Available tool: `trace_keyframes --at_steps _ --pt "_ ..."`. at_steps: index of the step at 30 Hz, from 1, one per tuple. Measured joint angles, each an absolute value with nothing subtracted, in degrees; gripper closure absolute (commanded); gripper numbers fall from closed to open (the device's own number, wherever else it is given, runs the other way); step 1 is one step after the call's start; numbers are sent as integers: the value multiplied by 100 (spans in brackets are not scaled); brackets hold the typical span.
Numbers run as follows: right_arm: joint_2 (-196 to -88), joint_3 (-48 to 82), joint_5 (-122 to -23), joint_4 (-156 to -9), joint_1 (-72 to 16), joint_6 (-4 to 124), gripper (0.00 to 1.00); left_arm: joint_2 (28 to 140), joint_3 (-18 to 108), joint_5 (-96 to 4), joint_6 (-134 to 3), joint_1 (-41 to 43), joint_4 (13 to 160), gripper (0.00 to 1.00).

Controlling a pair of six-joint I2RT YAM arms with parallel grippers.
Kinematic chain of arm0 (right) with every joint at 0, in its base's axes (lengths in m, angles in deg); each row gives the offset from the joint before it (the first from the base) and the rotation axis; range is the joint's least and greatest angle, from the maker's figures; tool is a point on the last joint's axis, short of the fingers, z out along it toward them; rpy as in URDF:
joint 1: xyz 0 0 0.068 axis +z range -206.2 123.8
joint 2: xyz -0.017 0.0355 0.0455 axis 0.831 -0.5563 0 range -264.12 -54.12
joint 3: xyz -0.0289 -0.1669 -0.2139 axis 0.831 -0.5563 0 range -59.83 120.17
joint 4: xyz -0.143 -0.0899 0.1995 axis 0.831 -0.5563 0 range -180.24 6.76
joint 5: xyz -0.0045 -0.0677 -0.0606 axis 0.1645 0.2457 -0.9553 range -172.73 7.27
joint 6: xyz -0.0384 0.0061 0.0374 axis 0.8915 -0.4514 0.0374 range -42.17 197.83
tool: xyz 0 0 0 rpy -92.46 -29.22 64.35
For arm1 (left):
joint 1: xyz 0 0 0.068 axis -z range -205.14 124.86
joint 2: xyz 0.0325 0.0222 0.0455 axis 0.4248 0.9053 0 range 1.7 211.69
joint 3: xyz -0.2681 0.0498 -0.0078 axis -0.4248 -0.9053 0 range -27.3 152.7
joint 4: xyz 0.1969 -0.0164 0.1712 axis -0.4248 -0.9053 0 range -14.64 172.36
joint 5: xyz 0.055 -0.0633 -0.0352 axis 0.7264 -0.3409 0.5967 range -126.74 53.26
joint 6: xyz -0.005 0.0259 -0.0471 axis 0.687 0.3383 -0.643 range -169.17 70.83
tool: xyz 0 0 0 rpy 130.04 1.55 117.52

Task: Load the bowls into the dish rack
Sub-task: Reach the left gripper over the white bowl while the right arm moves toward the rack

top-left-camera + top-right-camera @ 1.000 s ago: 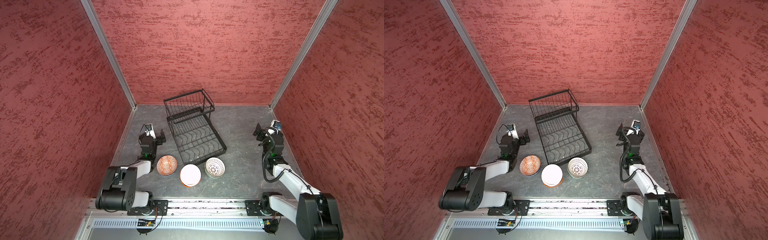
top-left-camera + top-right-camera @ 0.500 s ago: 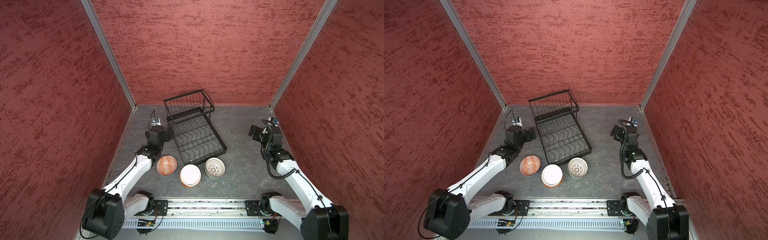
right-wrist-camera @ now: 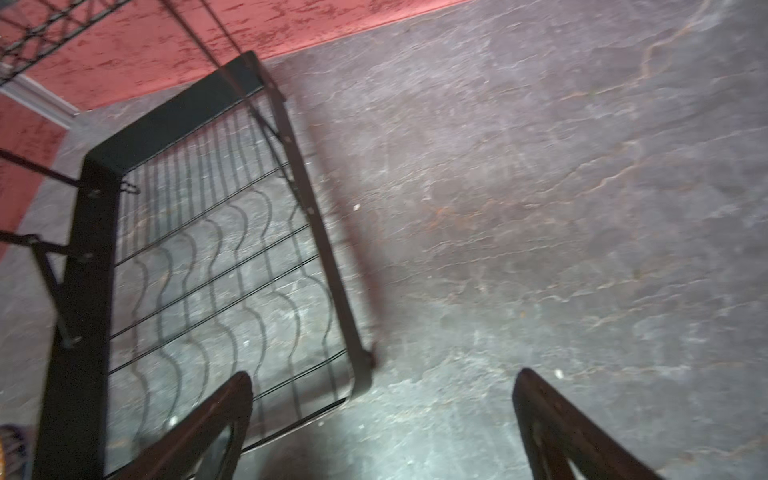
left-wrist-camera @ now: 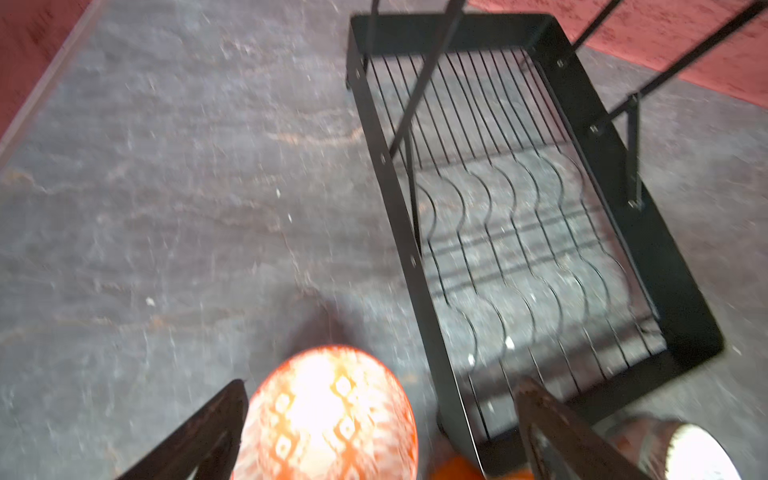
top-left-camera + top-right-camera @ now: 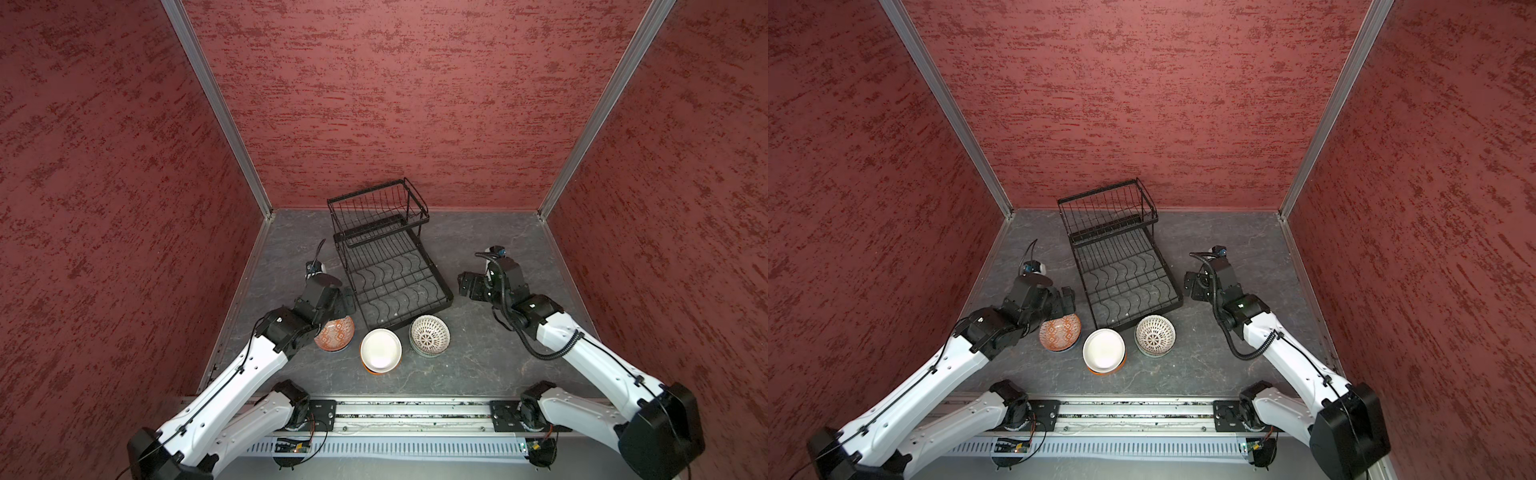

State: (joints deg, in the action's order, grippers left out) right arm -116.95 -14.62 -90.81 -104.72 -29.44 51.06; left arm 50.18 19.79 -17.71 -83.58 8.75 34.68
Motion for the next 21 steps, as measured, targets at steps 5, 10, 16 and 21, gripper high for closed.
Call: trace_keyframes --at_steps 5,10,16,21 --pt "-11684 -1200 -9063 -10732 -2587 4896 1 4737 2019 -1841 -8972 1526 2569 3" --pt "-11730 -986 -9024 -10913 -2308 4770 1 4778 2154 -1841 -9414 2193 1916 9" --pt "-11996 -957 -8978 -10990 -2139 4697 1 5171 2222 -1817 -9846 3041 1634 13" --pt "-12117 -957 -8936 -11027 -2061 4669 1 5655 2276 -1734 -10076 3496 1667 22"
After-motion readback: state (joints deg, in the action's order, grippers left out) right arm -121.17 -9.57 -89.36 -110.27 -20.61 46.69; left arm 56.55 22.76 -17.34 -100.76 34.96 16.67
